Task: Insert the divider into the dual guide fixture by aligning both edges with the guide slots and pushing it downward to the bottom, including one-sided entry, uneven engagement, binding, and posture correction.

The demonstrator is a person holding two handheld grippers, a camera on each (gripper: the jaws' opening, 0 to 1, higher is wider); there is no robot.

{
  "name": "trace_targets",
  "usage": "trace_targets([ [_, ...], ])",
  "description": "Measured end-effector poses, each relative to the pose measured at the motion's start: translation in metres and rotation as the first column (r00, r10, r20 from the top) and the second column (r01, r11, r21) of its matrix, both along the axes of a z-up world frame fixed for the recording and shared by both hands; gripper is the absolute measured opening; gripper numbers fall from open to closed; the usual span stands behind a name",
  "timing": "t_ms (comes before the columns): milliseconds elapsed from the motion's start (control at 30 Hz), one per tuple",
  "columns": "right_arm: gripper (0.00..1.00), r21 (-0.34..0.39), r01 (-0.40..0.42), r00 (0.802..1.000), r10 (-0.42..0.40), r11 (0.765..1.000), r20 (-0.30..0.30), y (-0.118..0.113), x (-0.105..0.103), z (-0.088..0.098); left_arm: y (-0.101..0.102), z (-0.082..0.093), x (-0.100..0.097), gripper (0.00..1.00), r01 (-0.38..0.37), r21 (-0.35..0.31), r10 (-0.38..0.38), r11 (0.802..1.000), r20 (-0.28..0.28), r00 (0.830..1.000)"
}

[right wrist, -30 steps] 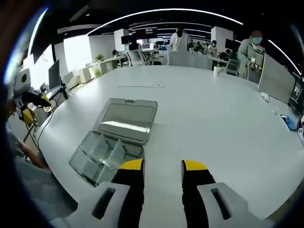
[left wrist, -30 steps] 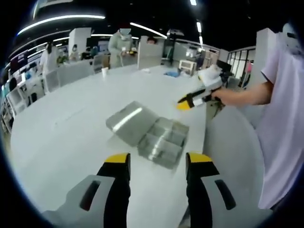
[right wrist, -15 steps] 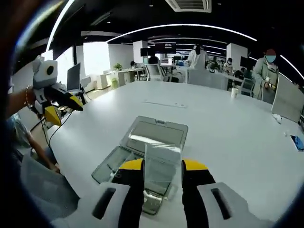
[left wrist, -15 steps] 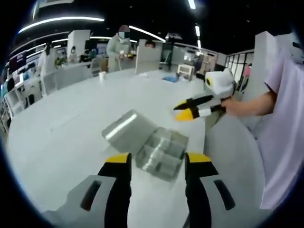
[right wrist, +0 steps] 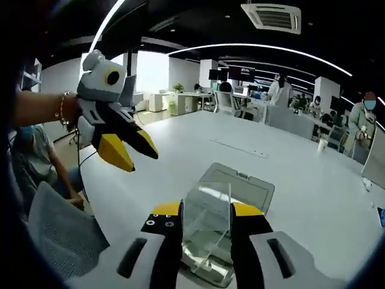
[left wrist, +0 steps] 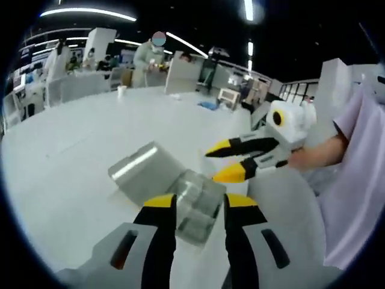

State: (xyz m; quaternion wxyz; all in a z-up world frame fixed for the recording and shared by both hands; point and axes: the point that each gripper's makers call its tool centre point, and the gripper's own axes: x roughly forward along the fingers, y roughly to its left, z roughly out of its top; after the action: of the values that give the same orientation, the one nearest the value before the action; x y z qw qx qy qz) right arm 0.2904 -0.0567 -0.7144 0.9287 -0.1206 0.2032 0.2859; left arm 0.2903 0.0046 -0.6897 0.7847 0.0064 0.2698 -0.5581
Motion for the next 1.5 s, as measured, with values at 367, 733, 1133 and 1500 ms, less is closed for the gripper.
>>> trace_targets([
  [367, 0.26, -0.074, -0.109, 0.989, 0.116, 0.991, 0.089, 0.028, -0.009, 0.013, -0.014, 0.004, -0.003, 0.21, 0.002, -0.056, -0.007, 0.998, -0.077, 0.997],
  [733, 0.26, -0.105, -0.150, 0.977, 0.163, 0.983, 0.134, 0.038, -0.011, 0.020, -0.020, 0.002, -0.004, 0.10, 0.004, -0.070, -0.013, 0.998, -0.129, 0.992],
  [1133, 0.26, -0.143, -0.175, 0.965, 0.199, 0.974, 0.171, 0.044, -0.014, 0.023, -0.019, 0.002, -0.008, 0.01, -0.006, -0.074, -0.009, 0.997, -0.194, 0.981],
  [1500, 0.23, -0.215, -0.193, 0.941, 0.243, 0.957, 0.236, 0.043, -0.012, 0.029, -0.016, 0.003, -0.005, 0.00, -0.031, -0.082, 0.012, 0.996, -0.229, 0.973],
])
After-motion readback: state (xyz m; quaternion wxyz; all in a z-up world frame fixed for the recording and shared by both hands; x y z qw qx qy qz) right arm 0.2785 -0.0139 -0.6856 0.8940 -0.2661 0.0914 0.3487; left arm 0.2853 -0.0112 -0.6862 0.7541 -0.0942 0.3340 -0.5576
